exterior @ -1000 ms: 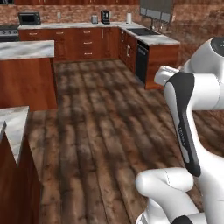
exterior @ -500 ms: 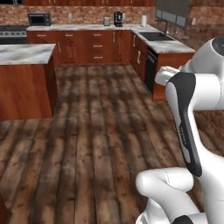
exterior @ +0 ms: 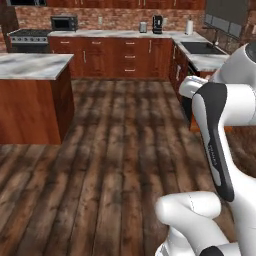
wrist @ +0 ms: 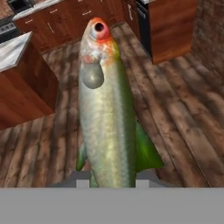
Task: Transport the fish and lime to the fridge. Place the fish on the rack containing meat and place the lime on the rack containing the vegetable, ensuring meats and vegetables are on different racks.
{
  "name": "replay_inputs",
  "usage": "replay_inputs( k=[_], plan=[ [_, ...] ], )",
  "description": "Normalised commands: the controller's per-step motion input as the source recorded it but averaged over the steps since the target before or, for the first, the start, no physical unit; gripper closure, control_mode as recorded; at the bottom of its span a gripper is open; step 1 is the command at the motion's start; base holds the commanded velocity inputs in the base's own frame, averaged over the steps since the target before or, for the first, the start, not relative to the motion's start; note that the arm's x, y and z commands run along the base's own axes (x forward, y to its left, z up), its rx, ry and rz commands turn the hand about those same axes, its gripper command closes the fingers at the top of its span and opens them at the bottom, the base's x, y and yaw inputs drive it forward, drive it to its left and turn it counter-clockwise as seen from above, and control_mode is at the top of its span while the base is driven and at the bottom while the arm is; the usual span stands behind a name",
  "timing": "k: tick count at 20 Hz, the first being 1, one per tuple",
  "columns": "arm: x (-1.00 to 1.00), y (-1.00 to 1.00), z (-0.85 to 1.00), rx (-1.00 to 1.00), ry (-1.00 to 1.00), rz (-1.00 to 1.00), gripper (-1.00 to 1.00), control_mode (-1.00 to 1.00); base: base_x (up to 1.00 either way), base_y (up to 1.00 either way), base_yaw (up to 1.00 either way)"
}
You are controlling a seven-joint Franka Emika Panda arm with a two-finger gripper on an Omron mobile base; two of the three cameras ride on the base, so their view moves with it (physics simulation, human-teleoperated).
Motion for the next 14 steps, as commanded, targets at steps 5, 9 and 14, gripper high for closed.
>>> replay_inputs(
  k=[5,9,14],
  plan=[
    [0.0,0.0,0.0,0.0,0.0,0.0,1.0,1.0,1.0,-0.5,0.29],
    [0.0,0.0,0.0,0.0,0.0,0.0,1.0,1.0,1.0,-0.43,0.28],
    [0.0,0.0,0.0,0.0,0.0,0.0,1.0,1.0,1.0,-0.67,0.27]
  ],
)
